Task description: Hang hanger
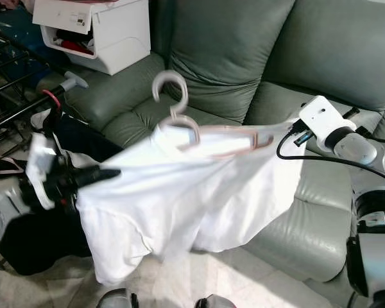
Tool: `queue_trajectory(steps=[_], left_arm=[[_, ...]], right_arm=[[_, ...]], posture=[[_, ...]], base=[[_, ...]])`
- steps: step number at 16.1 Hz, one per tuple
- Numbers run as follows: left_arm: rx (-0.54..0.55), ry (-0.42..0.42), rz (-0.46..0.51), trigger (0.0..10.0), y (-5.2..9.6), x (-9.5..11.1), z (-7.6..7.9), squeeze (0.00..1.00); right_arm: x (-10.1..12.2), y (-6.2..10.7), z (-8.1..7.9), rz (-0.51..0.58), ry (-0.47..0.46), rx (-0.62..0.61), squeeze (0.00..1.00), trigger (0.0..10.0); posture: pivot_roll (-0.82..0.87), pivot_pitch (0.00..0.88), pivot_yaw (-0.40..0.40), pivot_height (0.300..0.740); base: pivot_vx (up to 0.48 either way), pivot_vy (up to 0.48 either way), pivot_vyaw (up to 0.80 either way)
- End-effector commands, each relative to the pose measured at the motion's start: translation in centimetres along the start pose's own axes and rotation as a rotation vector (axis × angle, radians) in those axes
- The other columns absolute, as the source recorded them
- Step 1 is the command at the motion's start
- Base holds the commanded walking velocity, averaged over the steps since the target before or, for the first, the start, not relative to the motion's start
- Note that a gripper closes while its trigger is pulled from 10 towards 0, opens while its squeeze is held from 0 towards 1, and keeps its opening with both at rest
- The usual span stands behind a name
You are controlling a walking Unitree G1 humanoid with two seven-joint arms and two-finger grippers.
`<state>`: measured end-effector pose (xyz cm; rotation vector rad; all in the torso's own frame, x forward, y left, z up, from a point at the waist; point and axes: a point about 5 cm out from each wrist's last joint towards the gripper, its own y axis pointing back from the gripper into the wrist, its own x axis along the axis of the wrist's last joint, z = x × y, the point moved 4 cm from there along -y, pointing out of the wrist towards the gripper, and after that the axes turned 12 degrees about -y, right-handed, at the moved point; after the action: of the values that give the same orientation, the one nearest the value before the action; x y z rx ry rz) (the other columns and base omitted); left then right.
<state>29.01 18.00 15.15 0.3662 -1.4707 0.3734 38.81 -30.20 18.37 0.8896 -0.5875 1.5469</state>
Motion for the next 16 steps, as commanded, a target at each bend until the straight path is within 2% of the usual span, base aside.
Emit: queue_trajectory(steps=[1,4,5,6,8,10,11,12,13,15,16], left_arm=[[0.128,0.092,0.113,0.0,2.2,0.9,-2.0,0.0],[0.131,0.162,0.161,0.0,2.3,0.5,-1.6,0.0],[0.069,0.166,0.107,0.0,1.7,-0.5,-0.2,0.0],[0.046,0.169,0.083,0.0,1.5,-0.9,0.3,0.0],[0.032,0.177,0.058,0.0,1.0,-1.7,0.6,0.0],[-0.002,0.18,0.049,0.0,0.9,-1.8,1.2,0.0],[-0.011,0.155,0.017,0.0,0.9,-2.0,1.5,0.0],[-0.049,0.141,0.022,0.0,0.6,-1.7,2.3,0.0],[-0.053,0.141,0.024,0.0,0.6,-1.7,2.4,0.0],[-0.025,0.173,0.099,0.0,0.3,-1.0,1.9,0.0],[-0.021,0.176,0.104,0.0,0.3,-1.0,1.9,0.0]], right_arm=[[-2.0,1.8,2.1,-0.061,-0.02,-0.082,0.0,0.0],[-3.1,2.4,1.8,-0.086,-0.002,-0.082,0.0,0.0],[-3.1,2.5,2.4,-0.083,-0.026,-0.13,0.0,0.0],[-3.0,2.4,2.5,-0.074,-0.045,-0.137,0.0,0.0],[-2.1,1.6,0.4,-0.026,-0.038,-0.028,0.0,0.0],[-1.8,1.4,1.2,-0.018,-0.083,-0.088,0.0,0.0],[-1.8,1.4,2.1,-0.023,-0.116,-0.138,0.0,0.0],[-1.4,1.5,3.9,-0.027,-0.182,-0.231,0.0,0.0],[-1.4,1.5,4.1,-0.027,-0.19,-0.24,0.0,0.0],[-0.8,1.8,6.4,-0.04,-0.194,-0.349,0.0,0.0],[-0.7,1.8,6.6,-0.044,-0.193,-0.36,0.0,0.0]], posture=[[-0.03,0.0,-0.019,0.74],[-0.03,0.0,-0.017,0.74],[-0.03,0.0,-0.017,0.74],[-0.03,0.0,-0.017,0.74],[-0.03,0.0,-0.019,0.74],[-0.03,0.0,-0.018,0.74],[-0.03,0.0,-0.017,0.74],[-0.03,0.0,-0.017,0.74],[-0.03,0.0,-0.017,0.74],[-0.03,0.0,-0.018,0.74],[-0.03,0.0,-0.018,0.74]], base=[[0.0,0.0,0.0],[0.0,0.0,0.0],[0.0,0.0,0.0],[0.0,0.0,0.0],[0.0,0.0,0.0],[0.0,0.0,0.0],[0.0,0.0,0.0],[0.0,0.0,0.0],[0.0,0.0,0.0],[0.0,0.0,0.0],[0.0,0.0,0.0]])
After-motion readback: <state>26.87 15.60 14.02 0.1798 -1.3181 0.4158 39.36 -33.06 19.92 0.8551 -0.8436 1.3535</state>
